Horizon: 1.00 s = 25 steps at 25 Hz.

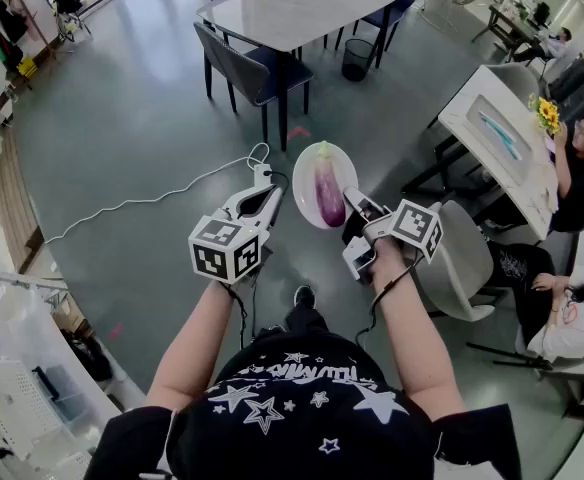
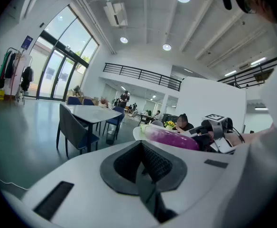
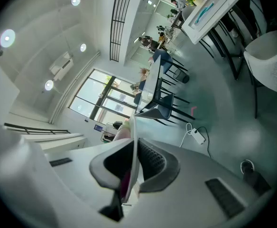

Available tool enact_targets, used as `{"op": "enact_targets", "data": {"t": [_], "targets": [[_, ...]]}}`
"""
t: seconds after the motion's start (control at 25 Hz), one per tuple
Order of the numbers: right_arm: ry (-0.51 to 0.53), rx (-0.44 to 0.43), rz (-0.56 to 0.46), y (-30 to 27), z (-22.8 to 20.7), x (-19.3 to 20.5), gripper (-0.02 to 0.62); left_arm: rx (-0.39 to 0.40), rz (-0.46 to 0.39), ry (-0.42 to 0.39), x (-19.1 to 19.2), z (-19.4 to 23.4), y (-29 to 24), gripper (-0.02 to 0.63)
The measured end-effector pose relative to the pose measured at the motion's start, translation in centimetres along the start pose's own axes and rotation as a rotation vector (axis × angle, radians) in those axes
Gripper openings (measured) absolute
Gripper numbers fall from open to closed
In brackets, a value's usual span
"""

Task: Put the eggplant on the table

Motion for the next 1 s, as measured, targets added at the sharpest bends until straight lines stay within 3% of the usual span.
{"op": "enact_targets", "data": {"t": [0.28, 1.0], "targets": [[0.064, -0.026, 0.003, -0.5, 1.2, -0.1, 0.031, -0.013, -0.019, -0.008, -0.9, 0.7, 0.4, 0.006], [0.047, -0.049, -0.012, 0.6, 1.0, 0.4, 0.031, 0.003, -0.009, -0.038, -0.7, -2.0, 0.0, 0.006]]}}
Point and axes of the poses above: the fingertips, and each gripper's own axes: y backward along the fingers, z to its left, x out of its underside, the point moved 7 cm from there along y, backward along the fingers, and after that the axes turned 13 degrees about -x, right-handed, at the moved point
